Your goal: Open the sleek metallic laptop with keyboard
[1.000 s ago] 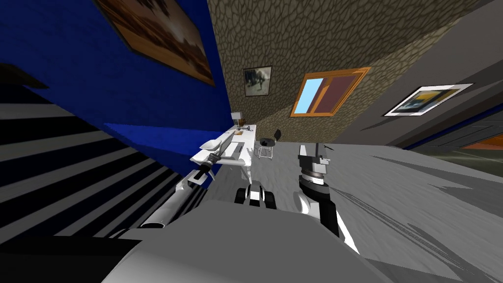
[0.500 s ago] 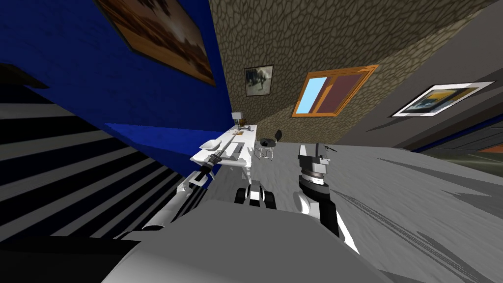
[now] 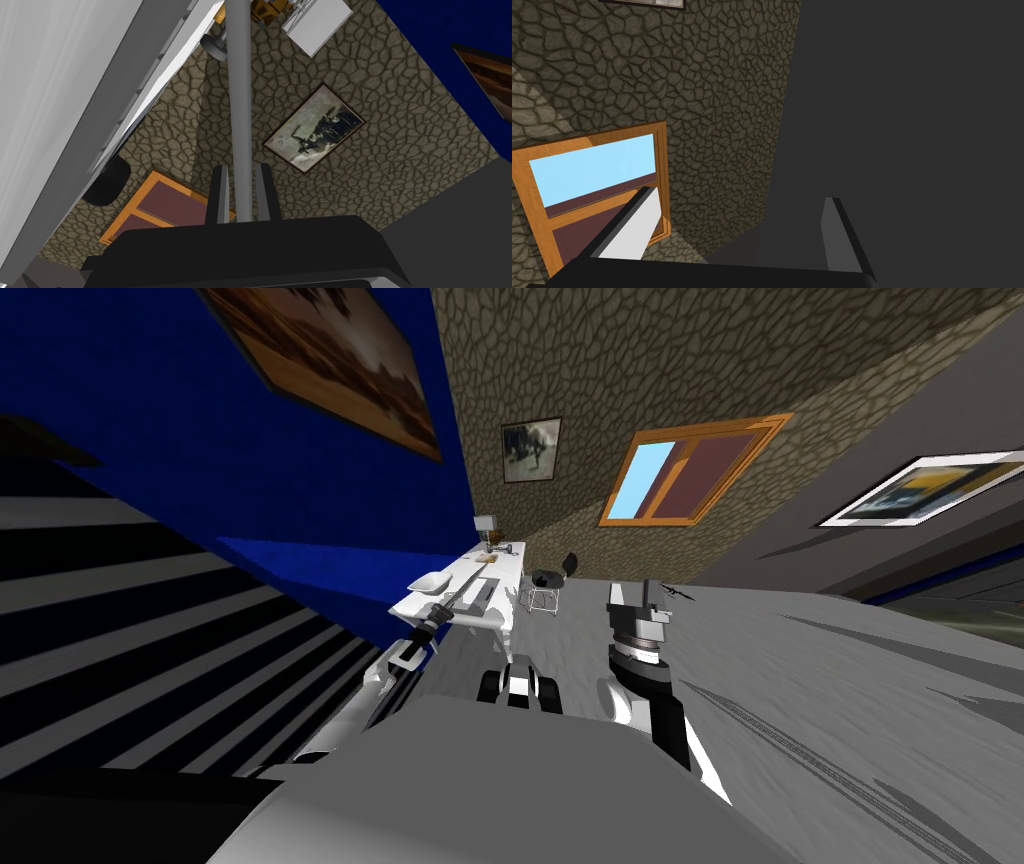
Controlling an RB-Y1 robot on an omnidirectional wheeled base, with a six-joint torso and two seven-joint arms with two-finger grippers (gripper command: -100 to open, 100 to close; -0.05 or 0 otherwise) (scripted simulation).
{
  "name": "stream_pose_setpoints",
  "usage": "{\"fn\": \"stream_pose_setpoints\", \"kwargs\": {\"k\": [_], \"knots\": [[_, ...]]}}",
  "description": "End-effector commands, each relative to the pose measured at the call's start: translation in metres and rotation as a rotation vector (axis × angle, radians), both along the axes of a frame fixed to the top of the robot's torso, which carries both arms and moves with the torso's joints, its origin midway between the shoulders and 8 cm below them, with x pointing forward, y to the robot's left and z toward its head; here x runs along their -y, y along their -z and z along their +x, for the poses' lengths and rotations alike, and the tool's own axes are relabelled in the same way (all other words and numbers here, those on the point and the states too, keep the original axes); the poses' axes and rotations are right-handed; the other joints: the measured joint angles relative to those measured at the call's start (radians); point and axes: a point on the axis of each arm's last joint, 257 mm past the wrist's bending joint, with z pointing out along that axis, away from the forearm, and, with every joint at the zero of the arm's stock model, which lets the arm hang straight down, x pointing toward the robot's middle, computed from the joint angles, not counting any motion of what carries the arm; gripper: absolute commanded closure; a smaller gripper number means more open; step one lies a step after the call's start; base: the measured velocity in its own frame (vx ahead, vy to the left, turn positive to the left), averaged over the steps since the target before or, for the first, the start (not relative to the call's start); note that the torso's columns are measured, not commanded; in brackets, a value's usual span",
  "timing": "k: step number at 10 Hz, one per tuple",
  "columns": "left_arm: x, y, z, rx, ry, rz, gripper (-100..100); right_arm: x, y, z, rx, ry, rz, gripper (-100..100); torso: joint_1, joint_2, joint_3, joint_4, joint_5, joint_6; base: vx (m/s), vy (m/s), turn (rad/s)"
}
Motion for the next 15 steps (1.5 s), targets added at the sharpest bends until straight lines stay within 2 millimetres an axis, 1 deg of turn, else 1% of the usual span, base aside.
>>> {"fn": "stream_pose_setpoints", "kwargs": {"k": [1,2,3,4,5,6,7,8,10,11,13,14,15], "knots": [[0.008,0.007,-0.005,0.003,0.009,0.066,100,0.000,0.000,0.000,0.000,0.000,0.000,0,0.000,0.000,0.000,0.000,0.000,0.001,0.029,0.004,0.057],[0.015,0.011,-0.007,0.004,0.017,0.091,100,0.000,0.000,0.000,0.000,0.000,0.000,0,0.000,0.000,0.000,0.000,0.000,0.000,0.046,0.002,0.070],[0.015,0.011,-0.007,0.006,0.017,0.109,100,0.000,0.000,0.000,0.000,0.000,0.000,0,-0.001,0.000,0.000,-0.001,0.001,0.000,0.037,-0.001,0.029],[0.021,0.015,-0.010,0.009,0.025,0.142,100,0.000,0.000,0.000,0.000,0.000,0.000,0,0.000,0.000,0.000,-0.001,0.000,0.001,0.038,0.005,0.049],[0.021,0.015,-0.010,0.009,0.025,0.149,100,0.000,0.000,0.000,0.000,0.000,0.000,0,0.000,0.000,0.000,-0.001,0.000,0.000,0.027,0.000,0.032],[0.027,0.019,-0.013,0.013,0.032,0.184,100,0.000,0.000,0.000,0.000,0.000,0.000,0,0.000,0.000,0.000,0.000,0.000,0.000,0.030,0.001,0.049],[0.027,0.019,-0.013,0.013,0.033,0.189,100,0.000,0.000,0.000,0.000,0.000,0.000,0,0.000,-0.001,0.000,0.000,0.000,0.001,0.024,0.000,0.028],[0.044,0.016,-0.003,0.004,0.056,0.176,-100,0.000,0.000,0.000,0.000,0.000,0.000,0,0.000,-0.001,0.000,0.000,0.000,0.001,-0.007,0.027,0.099],[0.045,0.018,-0.003,-0.004,0.062,0.176,-100,0.000,0.000,0.000,0.000,0.000,0.000,0,-0.001,0.002,0.002,0.001,0.000,0.001,-0.013,0.026,0.011],[0.060,0.015,0.005,-0.010,0.081,0.178,-100,0.000,0.000,0.000,0.000,0.000,0.000,0,-0.002,0.002,0.001,0.001,-0.001,0.000,-0.011,0.041,0.074],[0.062,0.018,0.005,-0.019,0.087,0.174,-100,0.000,0.000,0.000,0.000,0.000,0.000,0,-0.002,0.002,0.001,0.001,-0.001,0.000,-0.008,0.028,0.021],[0.076,0.014,0.012,-0.021,0.101,0.177,-100,0.000,0.000,0.000,0.000,0.000,0.000,0,-0.003,0.002,0.001,0.001,-0.001,0.000,-0.012,0.036,0.079],[0.077,0.016,0.012,-0.028,0.106,0.183,-100,0.000,0.000,0.000,0.000,0.000,0.000,0,-0.002,0.002,0.001,0.001,-0.001,0.000,-0.011,0.032,0.046]]}}
